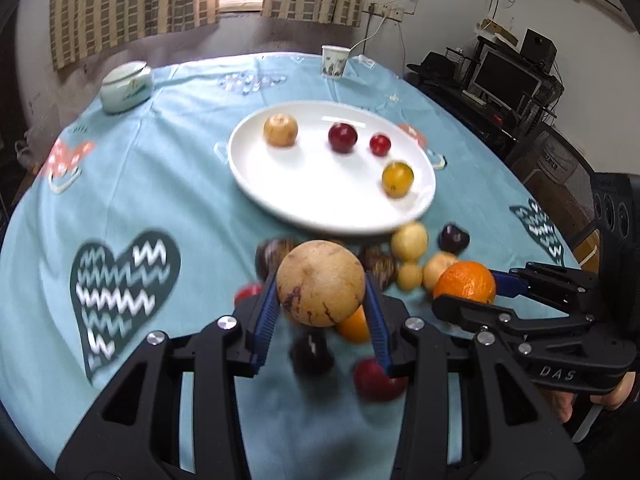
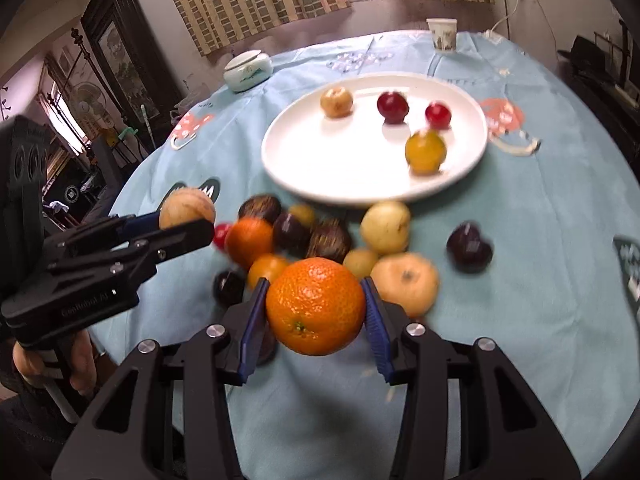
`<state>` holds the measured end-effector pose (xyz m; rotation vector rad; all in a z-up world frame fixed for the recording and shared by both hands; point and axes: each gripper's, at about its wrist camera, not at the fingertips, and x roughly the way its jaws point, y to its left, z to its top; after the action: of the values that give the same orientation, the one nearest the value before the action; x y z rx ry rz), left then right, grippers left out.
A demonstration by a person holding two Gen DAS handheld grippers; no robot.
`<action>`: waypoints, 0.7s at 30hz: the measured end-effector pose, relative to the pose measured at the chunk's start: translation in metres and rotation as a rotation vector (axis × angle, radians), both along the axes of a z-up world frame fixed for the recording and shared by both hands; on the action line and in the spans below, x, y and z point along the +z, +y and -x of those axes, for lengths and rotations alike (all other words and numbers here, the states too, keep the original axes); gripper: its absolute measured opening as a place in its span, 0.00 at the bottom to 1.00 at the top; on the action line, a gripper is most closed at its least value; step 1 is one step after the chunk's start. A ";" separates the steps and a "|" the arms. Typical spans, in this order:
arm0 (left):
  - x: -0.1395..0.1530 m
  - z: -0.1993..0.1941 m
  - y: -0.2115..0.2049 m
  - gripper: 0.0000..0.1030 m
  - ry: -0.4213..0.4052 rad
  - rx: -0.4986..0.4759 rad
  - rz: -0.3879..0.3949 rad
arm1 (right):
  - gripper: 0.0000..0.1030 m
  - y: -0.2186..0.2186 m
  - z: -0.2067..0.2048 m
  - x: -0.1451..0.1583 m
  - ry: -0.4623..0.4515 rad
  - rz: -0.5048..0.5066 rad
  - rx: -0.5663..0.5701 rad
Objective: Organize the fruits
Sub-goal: 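Carry both fruits onto the white plate and open both tools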
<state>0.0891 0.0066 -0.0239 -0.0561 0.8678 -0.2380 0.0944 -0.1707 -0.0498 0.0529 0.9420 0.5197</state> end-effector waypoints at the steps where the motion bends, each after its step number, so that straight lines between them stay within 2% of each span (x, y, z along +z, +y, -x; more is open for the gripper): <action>1: 0.005 -0.014 -0.001 0.41 -0.001 0.001 -0.009 | 0.45 0.000 -0.012 0.007 -0.017 0.014 -0.002; 4: 0.017 -0.061 -0.002 0.41 -0.006 0.011 -0.038 | 0.45 -0.004 -0.050 0.023 -0.052 0.047 -0.036; 7: 0.021 -0.109 -0.003 0.41 0.019 0.016 -0.032 | 0.45 -0.006 -0.092 0.031 -0.071 0.066 -0.069; 10: 0.015 -0.147 -0.009 0.41 0.043 0.019 -0.045 | 0.45 -0.009 -0.137 0.027 -0.046 0.075 -0.096; 13: 0.000 -0.174 -0.012 0.41 0.081 0.016 -0.043 | 0.45 -0.011 -0.171 0.010 0.006 0.077 -0.114; 21: -0.024 -0.204 -0.016 0.41 0.131 0.014 -0.056 | 0.45 -0.005 -0.193 -0.008 0.050 0.084 -0.093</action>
<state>0.2931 -0.0093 -0.0482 -0.0261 1.0035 -0.1986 0.2872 -0.1754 -0.0582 0.0339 1.0043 0.3945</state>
